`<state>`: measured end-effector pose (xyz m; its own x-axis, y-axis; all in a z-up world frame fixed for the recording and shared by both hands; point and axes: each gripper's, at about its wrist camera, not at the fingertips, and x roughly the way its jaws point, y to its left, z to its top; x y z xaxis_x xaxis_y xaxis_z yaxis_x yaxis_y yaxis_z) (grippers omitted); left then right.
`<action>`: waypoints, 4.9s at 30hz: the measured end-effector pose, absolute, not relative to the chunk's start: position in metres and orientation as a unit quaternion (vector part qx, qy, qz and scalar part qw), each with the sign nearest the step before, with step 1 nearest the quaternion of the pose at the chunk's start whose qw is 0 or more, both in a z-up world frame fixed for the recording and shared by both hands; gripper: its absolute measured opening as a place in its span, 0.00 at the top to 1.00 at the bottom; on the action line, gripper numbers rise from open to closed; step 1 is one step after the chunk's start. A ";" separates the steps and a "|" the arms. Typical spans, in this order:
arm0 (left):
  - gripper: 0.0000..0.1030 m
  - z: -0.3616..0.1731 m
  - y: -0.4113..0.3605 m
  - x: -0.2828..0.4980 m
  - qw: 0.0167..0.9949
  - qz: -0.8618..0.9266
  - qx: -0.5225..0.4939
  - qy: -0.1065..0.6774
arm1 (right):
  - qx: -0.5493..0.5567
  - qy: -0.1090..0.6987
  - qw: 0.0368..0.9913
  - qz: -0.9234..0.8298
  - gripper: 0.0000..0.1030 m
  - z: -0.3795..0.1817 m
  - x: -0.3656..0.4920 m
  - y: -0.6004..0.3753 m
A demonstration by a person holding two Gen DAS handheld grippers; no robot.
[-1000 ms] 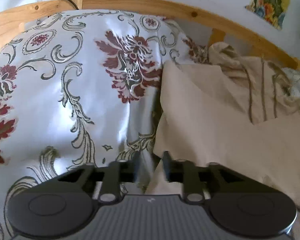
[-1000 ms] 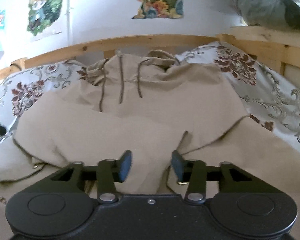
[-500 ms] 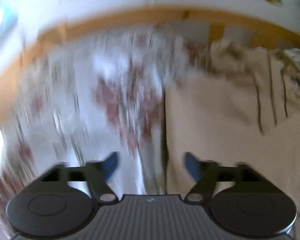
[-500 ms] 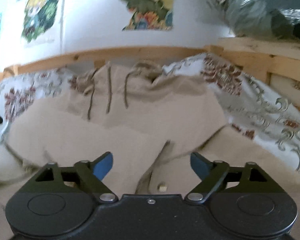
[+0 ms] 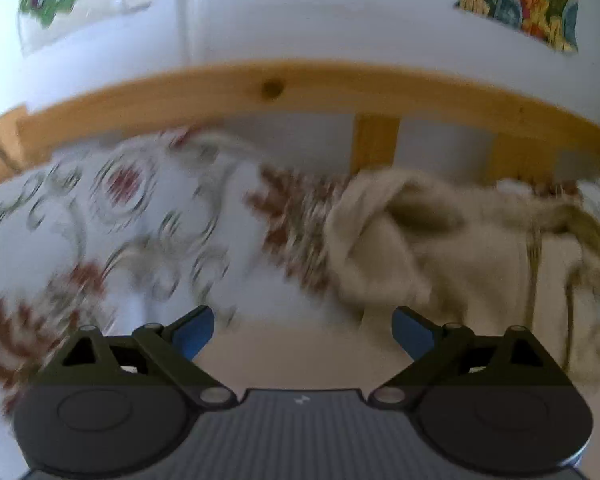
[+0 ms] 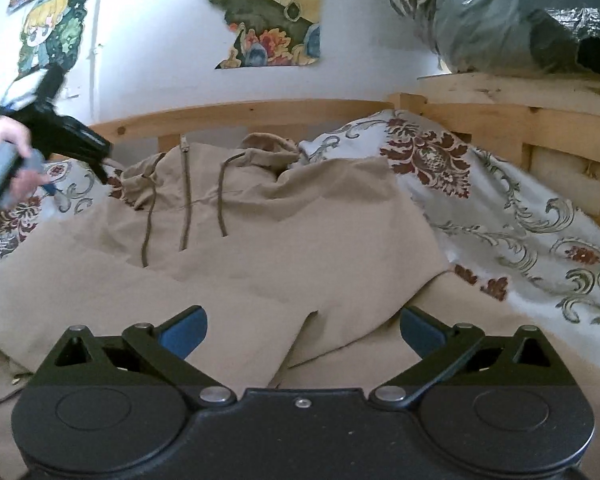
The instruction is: Fold large clothes
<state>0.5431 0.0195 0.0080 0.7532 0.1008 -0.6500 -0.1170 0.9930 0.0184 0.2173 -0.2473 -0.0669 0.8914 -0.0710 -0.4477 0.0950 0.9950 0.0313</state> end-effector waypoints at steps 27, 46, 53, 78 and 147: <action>0.98 -0.030 0.057 0.541 0.951 -0.039 -0.141 0.273 | -0.030 0.263 0.964 0.013 0.45 0.009 0.539 -0.265; 0.89 -0.065 0.108 0.435 0.916 -0.106 -0.213 0.321 | -0.103 0.107 0.989 0.001 0.93 -0.020 0.351 -0.245; 0.53 -0.074 0.142 0.365 0.900 -0.135 -0.243 0.337 | 0.012 0.204 0.978 -0.036 0.71 -0.036 0.328 -0.269; 0.89 -0.061 0.085 0.407 0.909 -0.147 -0.156 0.356 | 0.211 0.295 0.931 0.029 0.82 -0.060 0.337 -0.276; 0.01 -0.020 0.032 0.199 0.941 -0.059 0.073 0.327 | -0.124 0.287 0.949 0.036 0.01 -0.035 0.082 -0.218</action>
